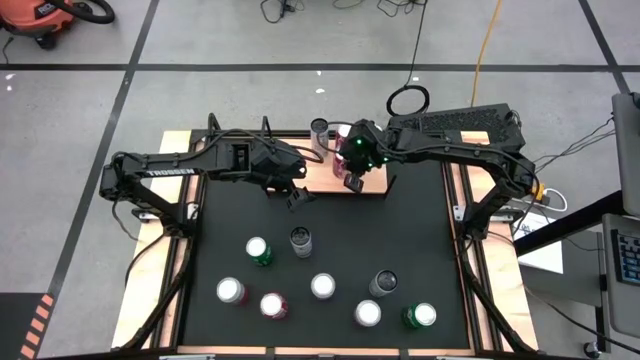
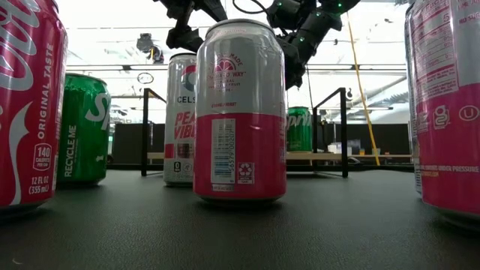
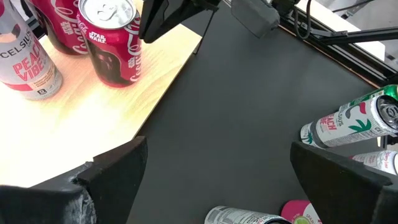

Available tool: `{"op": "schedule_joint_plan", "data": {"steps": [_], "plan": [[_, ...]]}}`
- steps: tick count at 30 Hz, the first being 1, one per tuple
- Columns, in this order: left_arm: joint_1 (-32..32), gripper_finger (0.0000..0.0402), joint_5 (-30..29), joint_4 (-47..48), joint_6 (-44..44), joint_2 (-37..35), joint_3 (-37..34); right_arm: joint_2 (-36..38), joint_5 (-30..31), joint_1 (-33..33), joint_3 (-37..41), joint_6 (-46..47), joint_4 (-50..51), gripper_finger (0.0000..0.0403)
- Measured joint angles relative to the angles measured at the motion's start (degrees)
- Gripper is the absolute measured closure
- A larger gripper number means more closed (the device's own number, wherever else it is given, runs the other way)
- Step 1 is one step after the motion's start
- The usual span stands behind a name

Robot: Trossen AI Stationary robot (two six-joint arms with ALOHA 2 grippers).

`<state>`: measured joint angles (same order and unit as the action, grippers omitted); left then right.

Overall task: Place canned beverage on shelf
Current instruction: Adjust the red soda can on the shelf

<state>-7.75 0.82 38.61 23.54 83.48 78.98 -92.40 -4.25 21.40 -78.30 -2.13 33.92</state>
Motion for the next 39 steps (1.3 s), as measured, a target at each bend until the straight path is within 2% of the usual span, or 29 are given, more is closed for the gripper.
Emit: {"op": "schedule_joint_plan", "data": {"steps": [8,17,39], "plan": [[0.0,0.0004,0.0,0.0,0.0,0.0,0.0,0.0,3.0,0.0,0.0,0.0,0.0,0.0403],[0.0,0.0004,0.0,-0.2,0.1,0.0,0.0,0.0,3.0,0.4,0.0,0.0,-1.0,0.0403],[0.0,0.0004,0.0,-0.2,0.1,0.0,0.0,0.0,7.5,0.4,0.0,0.0,-2.7,0.0403]]}}
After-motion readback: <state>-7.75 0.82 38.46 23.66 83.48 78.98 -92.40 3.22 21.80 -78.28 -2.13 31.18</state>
